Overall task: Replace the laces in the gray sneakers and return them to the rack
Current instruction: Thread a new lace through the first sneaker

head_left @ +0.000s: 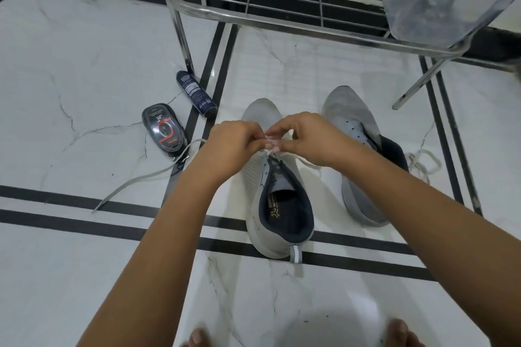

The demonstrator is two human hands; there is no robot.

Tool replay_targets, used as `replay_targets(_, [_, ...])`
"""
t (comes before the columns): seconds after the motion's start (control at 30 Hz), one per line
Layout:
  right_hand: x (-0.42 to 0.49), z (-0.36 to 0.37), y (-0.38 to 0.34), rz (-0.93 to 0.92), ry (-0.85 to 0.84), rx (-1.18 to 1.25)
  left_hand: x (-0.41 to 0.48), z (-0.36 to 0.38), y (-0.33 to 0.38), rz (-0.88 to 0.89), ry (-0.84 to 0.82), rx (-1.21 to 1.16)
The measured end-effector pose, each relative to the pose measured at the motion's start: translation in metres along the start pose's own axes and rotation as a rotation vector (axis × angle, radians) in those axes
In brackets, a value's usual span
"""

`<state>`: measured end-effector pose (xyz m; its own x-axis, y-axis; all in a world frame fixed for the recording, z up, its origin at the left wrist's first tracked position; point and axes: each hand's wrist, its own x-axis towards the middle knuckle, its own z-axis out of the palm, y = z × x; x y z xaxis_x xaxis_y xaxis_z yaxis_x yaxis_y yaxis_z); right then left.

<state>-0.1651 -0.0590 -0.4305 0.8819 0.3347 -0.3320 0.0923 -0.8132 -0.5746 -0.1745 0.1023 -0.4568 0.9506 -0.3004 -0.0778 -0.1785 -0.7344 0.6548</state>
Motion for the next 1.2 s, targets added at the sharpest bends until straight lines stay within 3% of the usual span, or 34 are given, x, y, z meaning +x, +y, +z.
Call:
replay_targets(0.2, [-0.002, 0.006, 0.007, -0.016, 0.081, 0.299, -0.008, 0.004, -0.003, -0.207, 0.12, -0.567])
replay_targets(0.43, [-0.002, 0.011, 0.005, 0.027, 0.143, 0.361, -0.017, 0.018, -0.001, -0.257, 0.161, -0.709])
replay_targets(0.57, [-0.004, 0.012, 0.015, 0.124, 0.125, 0.239, -0.04, 0.043, 0.006, -0.358, 0.2, -0.55])
replay_targets(0.7, [-0.006, 0.02, 0.018, 0.194, 0.104, 0.29, -0.058, 0.068, 0.012, -0.37, 0.248, -0.411])
replay_targets(0.9, [-0.01, 0.027, 0.021, 0.252, 0.125, 0.289, -0.058, 0.07, 0.013, -0.612, 0.405, -0.842])
replay_targets(1.2, [-0.008, 0.04, 0.008, 0.237, 0.176, 0.262, -0.056, 0.069, 0.007, -0.638, 0.43, -0.981])
